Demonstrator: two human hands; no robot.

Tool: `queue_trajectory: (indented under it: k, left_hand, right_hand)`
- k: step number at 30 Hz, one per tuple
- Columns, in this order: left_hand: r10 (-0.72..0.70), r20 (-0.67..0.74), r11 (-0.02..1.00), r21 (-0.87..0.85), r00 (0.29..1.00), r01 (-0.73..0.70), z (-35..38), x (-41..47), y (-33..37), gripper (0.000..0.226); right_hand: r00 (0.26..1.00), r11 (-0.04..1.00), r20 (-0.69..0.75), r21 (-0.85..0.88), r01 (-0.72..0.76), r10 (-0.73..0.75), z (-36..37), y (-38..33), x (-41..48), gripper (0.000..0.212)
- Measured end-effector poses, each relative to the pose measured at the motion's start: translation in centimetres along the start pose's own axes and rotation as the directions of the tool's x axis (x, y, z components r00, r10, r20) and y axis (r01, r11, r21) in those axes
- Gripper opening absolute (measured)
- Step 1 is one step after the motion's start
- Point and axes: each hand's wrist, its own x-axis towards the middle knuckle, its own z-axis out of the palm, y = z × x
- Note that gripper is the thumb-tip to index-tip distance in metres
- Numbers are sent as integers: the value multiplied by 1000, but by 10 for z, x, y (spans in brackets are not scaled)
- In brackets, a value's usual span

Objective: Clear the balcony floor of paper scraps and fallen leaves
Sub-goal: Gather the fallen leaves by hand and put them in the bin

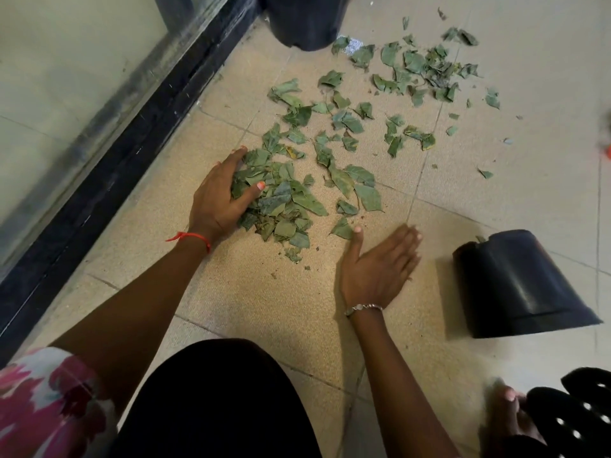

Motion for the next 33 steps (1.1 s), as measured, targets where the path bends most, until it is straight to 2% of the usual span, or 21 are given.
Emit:
queue_trajectory:
  k: [6, 9, 11, 12, 14, 15, 17, 19, 21, 22, 24, 27, 30, 33]
  left_hand:
    - [-4, 1, 1000, -10, 1000, 4, 0, 1, -3, 81]
    - [-2, 3, 1000, -8, 1000, 2, 0, 1, -2, 81]
    - [-3, 3, 1000, 2, 1000, 3, 0, 1, -1, 81]
    - [-2, 5, 1000, 7, 1000, 2, -1, 1, 0, 82]
    - [1, 1, 1000, 10, 1000, -1, -1, 0, 0, 82]
    - [0, -2, 1000, 7, 1000, 0, -1, 0, 0, 81]
    - [0, 0, 1000, -4, 1000, 0, -1, 0, 0, 81]
    - [4, 4, 1000, -11, 1000, -4, -1, 0, -1, 81]
    - [9, 0, 1000, -17, 1000, -9, -2, 0, -1, 81]
    - [10, 0, 1000, -16, 1000, -10, -2, 1, -2, 81]
    - [8, 4, 1000, -15, 1000, -8, -2, 1, -2, 82]
    - [10, 3, 1000, -23, 1000, -10, -2, 1, -2, 82]
    - [10, -1, 1000, -25, 1000, -10, -2, 1, -3, 81]
    - [8, -4, 1000, -20, 1000, -8, -2, 1, -3, 80]
  right_hand:
    - [991, 994, 75, 23, 106, -107, 17, -39, 36, 79]
    - [960, 970, 137, 43, 240, -243, 22, -57, 54, 75]
    - [908, 922, 180, 163, 351, -378, 21, -62, 56, 73]
    - [885, 886, 184, 281, 370, -428, 19, -61, 55, 70]
    - [878, 812, 153, 478, 335, -453, 12, -56, 46, 69]
    - [881, 799, 139, 502, 330, -452, 9, -50, 41, 73]
    - [862, 832, 164, 399, 387, -479, 3, -37, 26, 90]
    - [804, 840, 247, 223, 495, -540, -1, -29, 6, 105]
    - [739, 801, 329, 111, 588, -588, -2, -27, -7, 110]
    - [722, 793, 350, 118, 598, -597, -3, -29, -9, 111]
    - [754, 827, 340, 210, 521, -561, -8, -32, -6, 108]
    - [900, 908, 186, 229, 351, -394, -21, -24, -6, 95]
    - [979, 981, 100, 103, 166, -177, -27, 0, -25, 84]
    - [996, 998, 87, -57, 16, -11, -23, 20, -43, 93]
